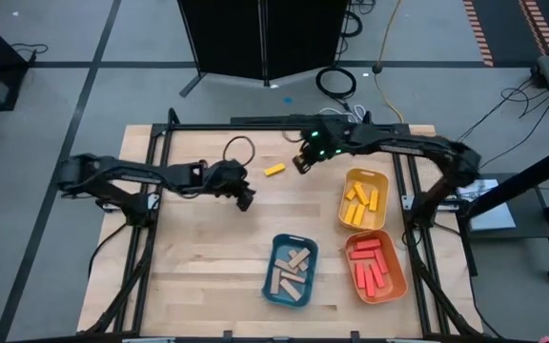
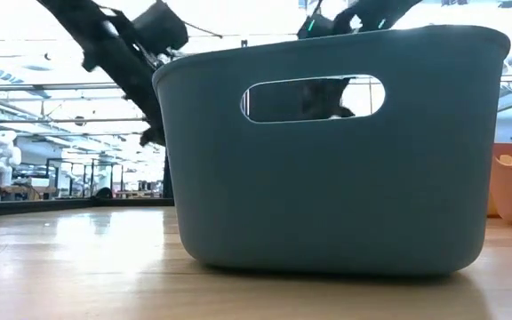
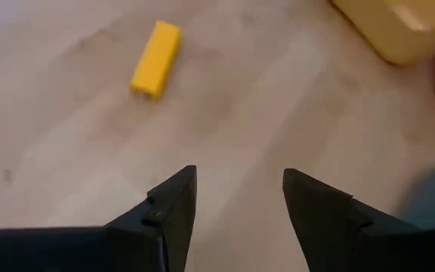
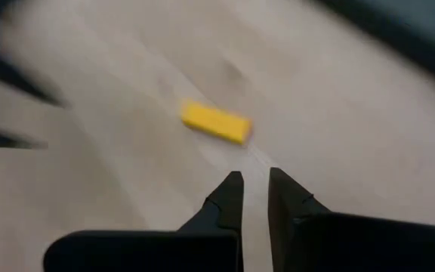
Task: Sort blocks
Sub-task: Put the yellow block into the yellow bin
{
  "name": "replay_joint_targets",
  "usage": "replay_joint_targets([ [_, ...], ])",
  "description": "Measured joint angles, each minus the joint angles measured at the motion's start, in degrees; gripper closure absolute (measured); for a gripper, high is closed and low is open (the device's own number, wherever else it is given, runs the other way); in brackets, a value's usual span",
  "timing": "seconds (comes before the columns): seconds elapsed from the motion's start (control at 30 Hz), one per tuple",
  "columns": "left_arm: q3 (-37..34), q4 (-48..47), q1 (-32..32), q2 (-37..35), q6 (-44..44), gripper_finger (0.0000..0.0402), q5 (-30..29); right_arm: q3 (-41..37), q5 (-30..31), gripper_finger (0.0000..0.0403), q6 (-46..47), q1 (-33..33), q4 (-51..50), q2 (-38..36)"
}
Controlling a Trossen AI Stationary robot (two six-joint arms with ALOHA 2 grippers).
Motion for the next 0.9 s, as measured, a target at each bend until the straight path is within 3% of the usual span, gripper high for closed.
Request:
replay_joint_targets([
  [0.27, 5.08, 16.16, 7.42, 19.8, 18.5, 0.0206, -3.02, 0.09, 2.13, 0.0403, 1.07, -3.55, -9.38, -17.33],
  [0.43, 5.62, 23.91, 9.28, 27.45, 23.01, 0.0206, -3.39, 0.05, 3.6, 0.0403, 4.21, -4.09, -20.02, -25.46],
  [0.53, 5.61, 26.55, 9.82, 30.32, 24.38, 0.0206, 0.58, 0.05, 6.15, 0.0403, 6.55, -3.87, -23.48, -30.1],
  [0.8, 5.79, 29.02, 10.16, 33.46, 27.01, 0.0207, 2.64, 0.05, 12.27, 0.0403, 10.87, -3.87, -28.9, -39.34],
  [0.9, 5.81, 28.7, 10.01, 33.51, 25.56, 0.0232, 2.56, 0.05, 12.74, 0.0403, 12.42, -3.87, -31.44, -42.34],
])
